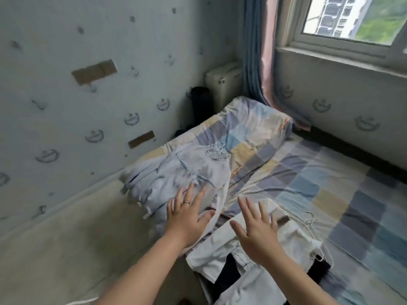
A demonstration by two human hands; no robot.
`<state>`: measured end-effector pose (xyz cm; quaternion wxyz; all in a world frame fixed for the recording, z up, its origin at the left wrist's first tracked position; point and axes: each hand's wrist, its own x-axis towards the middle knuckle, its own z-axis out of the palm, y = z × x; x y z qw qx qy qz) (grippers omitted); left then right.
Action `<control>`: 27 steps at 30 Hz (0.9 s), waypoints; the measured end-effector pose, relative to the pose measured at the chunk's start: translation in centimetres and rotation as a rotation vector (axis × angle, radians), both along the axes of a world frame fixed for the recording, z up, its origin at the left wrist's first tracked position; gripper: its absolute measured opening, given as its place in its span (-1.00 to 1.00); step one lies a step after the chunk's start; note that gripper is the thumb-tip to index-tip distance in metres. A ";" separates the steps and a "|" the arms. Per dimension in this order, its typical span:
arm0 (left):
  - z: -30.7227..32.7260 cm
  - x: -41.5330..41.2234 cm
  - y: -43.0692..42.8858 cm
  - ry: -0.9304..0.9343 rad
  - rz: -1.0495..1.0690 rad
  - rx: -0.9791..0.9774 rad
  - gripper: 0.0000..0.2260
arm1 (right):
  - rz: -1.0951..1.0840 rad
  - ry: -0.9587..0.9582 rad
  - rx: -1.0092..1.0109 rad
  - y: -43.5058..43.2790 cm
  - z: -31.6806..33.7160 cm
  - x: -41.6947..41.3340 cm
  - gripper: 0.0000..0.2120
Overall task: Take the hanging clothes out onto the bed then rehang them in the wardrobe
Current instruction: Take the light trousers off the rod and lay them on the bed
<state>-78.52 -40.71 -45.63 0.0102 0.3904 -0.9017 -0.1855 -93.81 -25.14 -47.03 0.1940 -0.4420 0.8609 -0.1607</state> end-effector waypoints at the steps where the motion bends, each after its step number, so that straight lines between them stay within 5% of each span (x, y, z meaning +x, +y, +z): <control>1: 0.2 2.0 -0.2 0.010 0.049 -0.014 -0.38 | 0.058 -0.003 -0.013 -1.0 0.3 1.3 -0.40; 16: 7.5 37.2 4.7 0.099 0.899 -0.230 -0.37 | 0.903 0.085 -0.233 -11.7 7.8 31.6 -0.37; 27: 22.1 66.5 17.0 0.085 1.244 -0.690 -0.38 | 1.431 0.013 -0.655 -8.8 20.2 62.7 -0.39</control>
